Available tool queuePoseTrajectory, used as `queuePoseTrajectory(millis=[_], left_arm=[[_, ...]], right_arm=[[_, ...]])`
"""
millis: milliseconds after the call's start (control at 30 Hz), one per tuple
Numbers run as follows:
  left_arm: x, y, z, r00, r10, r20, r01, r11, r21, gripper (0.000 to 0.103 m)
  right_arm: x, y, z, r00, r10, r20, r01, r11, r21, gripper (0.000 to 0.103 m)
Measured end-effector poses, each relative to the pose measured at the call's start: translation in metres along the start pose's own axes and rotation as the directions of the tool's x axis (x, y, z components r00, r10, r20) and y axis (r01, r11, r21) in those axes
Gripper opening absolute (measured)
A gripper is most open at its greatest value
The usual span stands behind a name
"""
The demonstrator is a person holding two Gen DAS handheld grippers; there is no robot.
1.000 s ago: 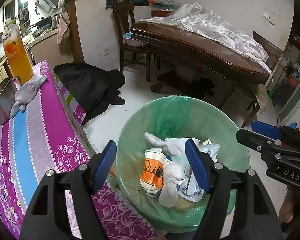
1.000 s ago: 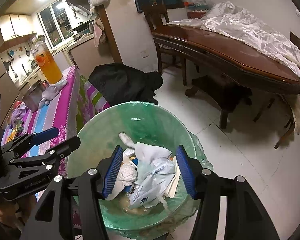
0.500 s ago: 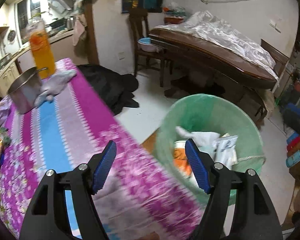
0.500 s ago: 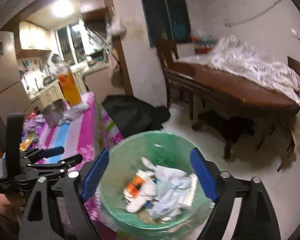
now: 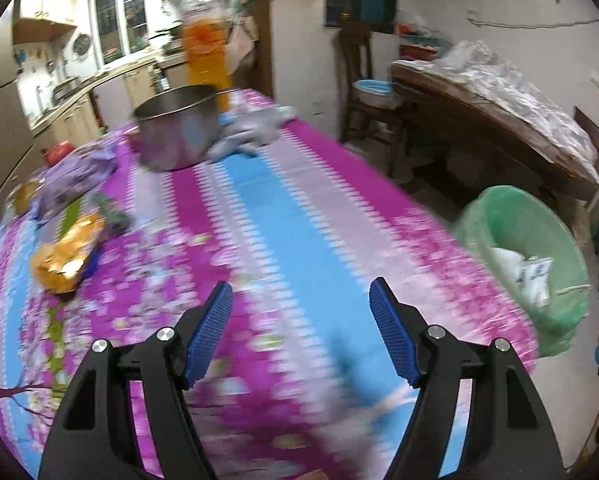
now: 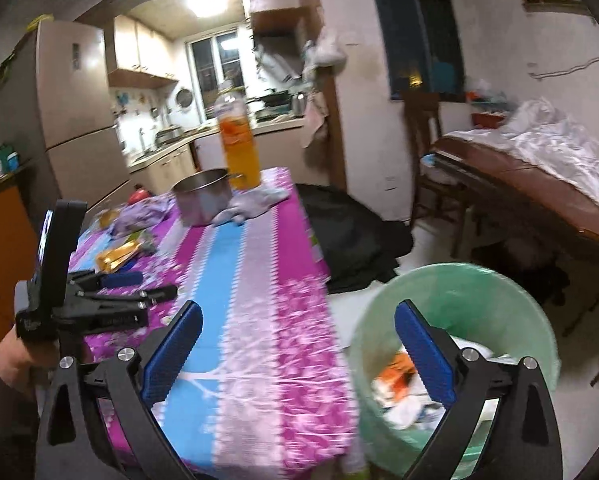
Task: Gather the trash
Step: 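Swing both open tools back over the table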
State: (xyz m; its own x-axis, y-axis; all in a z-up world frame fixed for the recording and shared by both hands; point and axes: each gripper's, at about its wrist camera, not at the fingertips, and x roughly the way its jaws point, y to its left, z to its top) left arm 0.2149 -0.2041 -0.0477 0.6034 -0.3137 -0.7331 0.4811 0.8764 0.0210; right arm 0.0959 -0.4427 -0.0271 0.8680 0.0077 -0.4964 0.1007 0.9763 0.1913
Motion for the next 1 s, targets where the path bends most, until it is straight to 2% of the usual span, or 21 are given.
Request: queuePoseTrajectory(millis=[167, 267, 367, 467, 600, 667, 800, 933, 1000], left_arm=[[0.004, 0.090, 0.000, 0.995, 0.091, -0.029, -0.091, 0.996, -0.022, 0.068], [0.011, 0.160, 0.011, 0.984, 0.173, -0.047, -0.176, 0.982, -0.070, 0.068], [0.022, 0.207, 0.021, 0.978, 0.199, -0.068, -0.204, 0.975, -0.083, 0.068], [0.037, 0.221, 0.030, 0.983, 0.159, -0.087, -0.164, 0.985, -0.051, 0.068], [0.057, 0.219, 0.034, 0.990, 0.093, -0.102, -0.094, 0.996, -0.005, 0.073], [0.063, 0.215, 0.038, 0.992, 0.078, -0.100, -0.077, 0.997, 0.015, 0.077], [0.068, 0.212, 0.042, 0.991, 0.074, -0.113, -0.070, 0.997, 0.034, 0.077], [0.069, 0.213, 0.040, 0.989, 0.084, -0.121, -0.081, 0.996, 0.030, 0.076], [0.069, 0.212, 0.039, 0.987, 0.103, -0.125, -0.099, 0.994, 0.039, 0.072]], right_arm=[[0.013, 0.025, -0.004, 0.998, 0.055, -0.029, -0.056, 0.998, -0.021, 0.096], [0.025, 0.034, -0.007, 0.996, 0.079, -0.048, -0.080, 0.997, -0.020, 0.096], [0.037, 0.045, -0.009, 0.993, 0.097, -0.065, -0.098, 0.995, -0.020, 0.096], [0.052, 0.054, -0.012, 0.990, 0.112, -0.089, -0.114, 0.993, -0.016, 0.096], [0.070, 0.063, -0.013, 0.985, 0.129, -0.114, -0.132, 0.991, -0.019, 0.096], [0.078, 0.068, -0.014, 0.983, 0.136, -0.124, -0.139, 0.990, -0.019, 0.096], [0.091, 0.074, -0.011, 0.975, 0.168, -0.144, -0.170, 0.985, -0.004, 0.096], [0.109, 0.105, 0.002, 0.951, 0.259, -0.166, -0.268, 0.963, -0.035, 0.096], [0.123, 0.126, 0.010, 0.933, 0.316, -0.174, -0.327, 0.944, -0.039, 0.096]])
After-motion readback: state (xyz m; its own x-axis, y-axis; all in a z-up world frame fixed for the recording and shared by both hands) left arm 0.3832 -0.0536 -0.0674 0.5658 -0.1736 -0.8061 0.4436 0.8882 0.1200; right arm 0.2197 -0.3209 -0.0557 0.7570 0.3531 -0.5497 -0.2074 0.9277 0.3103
